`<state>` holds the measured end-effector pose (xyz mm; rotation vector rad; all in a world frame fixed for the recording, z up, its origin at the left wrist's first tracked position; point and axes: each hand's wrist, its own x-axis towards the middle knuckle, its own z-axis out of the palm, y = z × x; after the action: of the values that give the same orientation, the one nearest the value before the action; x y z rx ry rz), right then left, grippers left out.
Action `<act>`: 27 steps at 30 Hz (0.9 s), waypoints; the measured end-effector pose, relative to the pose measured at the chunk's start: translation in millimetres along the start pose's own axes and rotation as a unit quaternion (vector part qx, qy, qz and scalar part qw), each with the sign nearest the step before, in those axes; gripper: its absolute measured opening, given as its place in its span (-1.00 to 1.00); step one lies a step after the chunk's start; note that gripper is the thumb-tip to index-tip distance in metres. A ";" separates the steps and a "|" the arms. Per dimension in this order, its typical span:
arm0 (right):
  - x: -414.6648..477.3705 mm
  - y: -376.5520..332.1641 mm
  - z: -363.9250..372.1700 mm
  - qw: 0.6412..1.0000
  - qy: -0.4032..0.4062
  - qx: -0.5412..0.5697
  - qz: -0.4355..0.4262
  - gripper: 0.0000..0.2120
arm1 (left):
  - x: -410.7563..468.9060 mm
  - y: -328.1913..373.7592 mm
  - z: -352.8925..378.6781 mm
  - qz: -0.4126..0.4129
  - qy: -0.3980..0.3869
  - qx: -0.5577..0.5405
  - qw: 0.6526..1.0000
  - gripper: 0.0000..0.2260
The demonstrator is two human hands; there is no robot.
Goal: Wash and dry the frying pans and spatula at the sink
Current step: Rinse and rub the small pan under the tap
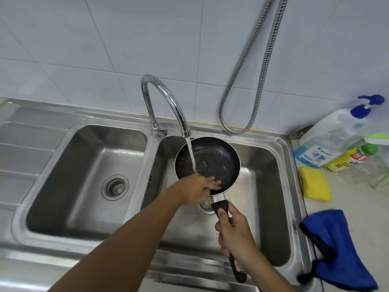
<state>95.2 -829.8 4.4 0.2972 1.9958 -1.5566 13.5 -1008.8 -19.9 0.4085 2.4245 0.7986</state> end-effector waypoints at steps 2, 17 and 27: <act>2.9 -0.5 -2.8 1.000 0.011 -0.020 0.004 -0.81 | -11.8 -9.8 -2.5 -0.064 0.050 0.085 0.993 -0.55; 3.6 -5.5 1.8 0.953 0.100 -0.269 -0.099 -0.81 | -1.5 8.3 17.3 -0.150 0.017 -0.127 0.980 -0.63; -10.8 -8.8 4.5 0.955 0.073 -0.252 -0.140 -0.76 | 19.4 5.0 1.4 -0.208 0.160 -0.041 0.964 -0.32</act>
<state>100.8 -834.7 17.0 -0.0828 2.5536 -1.1405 -0.6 -995.8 -25.6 -0.2806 2.6242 0.8180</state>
